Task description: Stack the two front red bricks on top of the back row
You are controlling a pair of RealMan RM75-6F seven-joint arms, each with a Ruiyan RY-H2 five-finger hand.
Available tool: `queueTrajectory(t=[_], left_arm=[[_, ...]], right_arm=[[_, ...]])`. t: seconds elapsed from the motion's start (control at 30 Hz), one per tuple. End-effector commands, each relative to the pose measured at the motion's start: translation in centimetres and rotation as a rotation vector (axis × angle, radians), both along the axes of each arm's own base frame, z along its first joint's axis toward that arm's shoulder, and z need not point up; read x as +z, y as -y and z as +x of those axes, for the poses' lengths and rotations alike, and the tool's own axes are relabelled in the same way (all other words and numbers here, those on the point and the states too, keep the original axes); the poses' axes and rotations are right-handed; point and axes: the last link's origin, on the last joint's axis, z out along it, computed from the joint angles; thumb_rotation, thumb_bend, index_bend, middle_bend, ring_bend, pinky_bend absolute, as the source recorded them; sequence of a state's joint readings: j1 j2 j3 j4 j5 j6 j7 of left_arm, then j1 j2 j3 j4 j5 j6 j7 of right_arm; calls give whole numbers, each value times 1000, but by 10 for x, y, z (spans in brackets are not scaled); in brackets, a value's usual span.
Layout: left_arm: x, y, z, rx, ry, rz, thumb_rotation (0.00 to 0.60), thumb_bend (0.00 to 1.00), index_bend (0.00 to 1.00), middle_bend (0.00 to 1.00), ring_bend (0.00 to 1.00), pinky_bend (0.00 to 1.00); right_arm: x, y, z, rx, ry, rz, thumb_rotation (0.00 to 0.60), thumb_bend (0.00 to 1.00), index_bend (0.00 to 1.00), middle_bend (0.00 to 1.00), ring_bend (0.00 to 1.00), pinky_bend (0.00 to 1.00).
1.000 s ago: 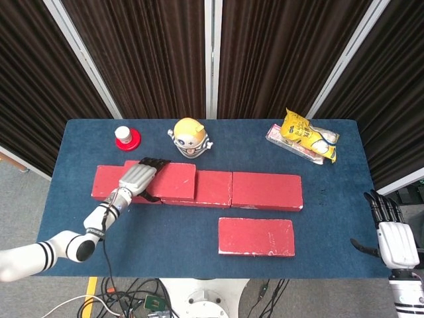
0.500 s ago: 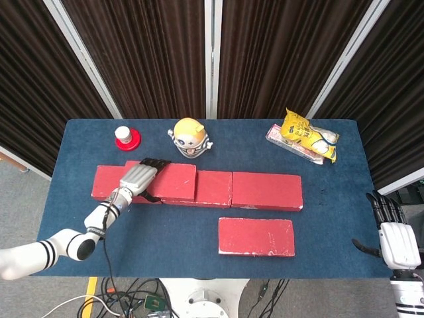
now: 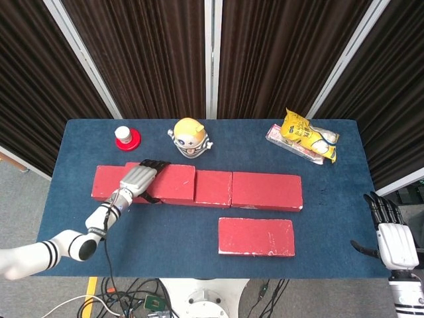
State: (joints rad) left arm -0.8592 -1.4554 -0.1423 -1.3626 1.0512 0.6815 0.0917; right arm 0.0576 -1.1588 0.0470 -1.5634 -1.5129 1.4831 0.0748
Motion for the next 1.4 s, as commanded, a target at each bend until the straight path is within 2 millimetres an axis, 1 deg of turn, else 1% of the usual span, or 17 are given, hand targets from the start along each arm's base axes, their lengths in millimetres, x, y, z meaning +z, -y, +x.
queueTrajectory(t=[0.03,0.23,0.37,0.5,0.6,0.7,1.4], left_arm=[[-1,1,-1,3,3,-5,600,227,0,105,127,97],[-2,1,-2,10,7,-10,600,221,0,103,116,97],[-2,0,-2,9,6,-10,600,203,0,85,48,88],[-2,0,-1,5,8,-12,600,187,0,22,2,50],[-2,0,0,3,12,-11,600,178,0,0,0,20],[-2,0,0,4,16,-12,600,174,0,0,0,1],[0,1,3,9,24,-30,600,161,0,0,0,0]], right_arm=[[-1,0,-1,-4,0,4,600,0,0,0,0,0],[-3,1,-2,-9,1,11,600,0,0,0,0,0],[-2,1,-2,-9,2,6,600,0,0,0,0,0],[-1,1,-3,-12,2,6,600,0,0,0,0,0],[-1,1,-3,-13,4,6,600,0,0,0,0,0],[-2,1,-3,-13,4,7,600,0,0,0,0,0],[0,1,-6,-19,3,-2,600,0,0,0,0,0]])
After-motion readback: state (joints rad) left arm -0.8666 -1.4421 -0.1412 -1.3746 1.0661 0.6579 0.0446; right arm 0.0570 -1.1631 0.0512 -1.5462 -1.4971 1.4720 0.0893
